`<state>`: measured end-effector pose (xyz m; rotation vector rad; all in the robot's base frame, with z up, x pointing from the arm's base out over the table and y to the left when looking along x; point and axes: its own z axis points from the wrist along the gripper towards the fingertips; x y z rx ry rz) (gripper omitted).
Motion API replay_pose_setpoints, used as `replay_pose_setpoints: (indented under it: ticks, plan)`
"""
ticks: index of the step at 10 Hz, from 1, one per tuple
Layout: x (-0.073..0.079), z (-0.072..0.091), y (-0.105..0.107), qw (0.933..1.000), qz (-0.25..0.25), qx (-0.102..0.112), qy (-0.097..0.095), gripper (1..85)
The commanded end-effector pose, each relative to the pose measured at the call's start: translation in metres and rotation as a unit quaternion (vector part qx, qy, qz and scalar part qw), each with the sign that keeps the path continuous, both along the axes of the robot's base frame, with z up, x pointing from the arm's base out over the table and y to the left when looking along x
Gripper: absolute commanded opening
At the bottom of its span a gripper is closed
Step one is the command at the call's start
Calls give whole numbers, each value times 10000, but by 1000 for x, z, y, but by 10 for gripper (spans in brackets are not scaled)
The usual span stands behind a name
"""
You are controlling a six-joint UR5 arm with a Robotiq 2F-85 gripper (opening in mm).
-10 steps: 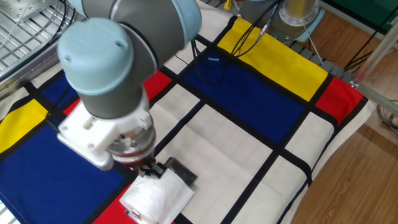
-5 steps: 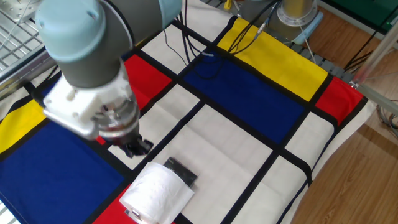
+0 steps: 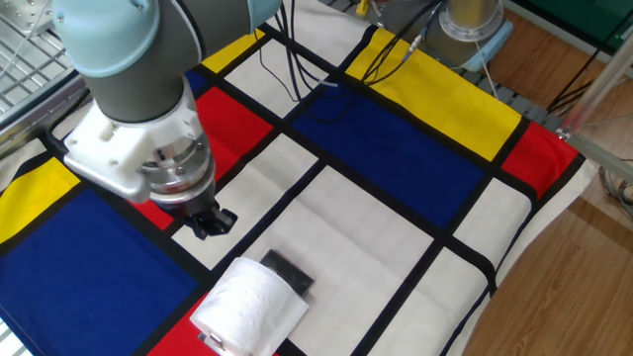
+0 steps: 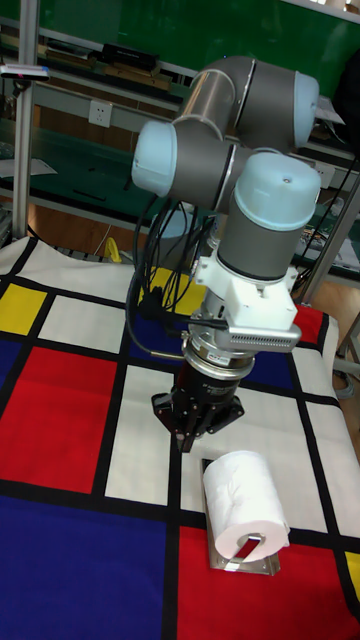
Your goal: Put the toilet paper on its holder
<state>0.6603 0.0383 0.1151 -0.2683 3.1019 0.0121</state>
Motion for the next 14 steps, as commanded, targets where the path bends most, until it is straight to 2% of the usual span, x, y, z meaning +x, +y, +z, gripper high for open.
replay_pose_setpoints:
  ticks: [1,4,7,8,10,14]
  plan:
    - [-3,-1,-9,9999,-122,26,-15,13]
    - [-22,-10,-31,10000,-22,-31,-92,13]
    - [-38,-14,-41,9999,131,-14,-100,13]
    - [-37,-13,-40,9998,176,23,-116,13]
    - [-26,-10,-40,9997,238,44,-86,13]
    - [-25,-10,-37,9998,153,85,-86,13]
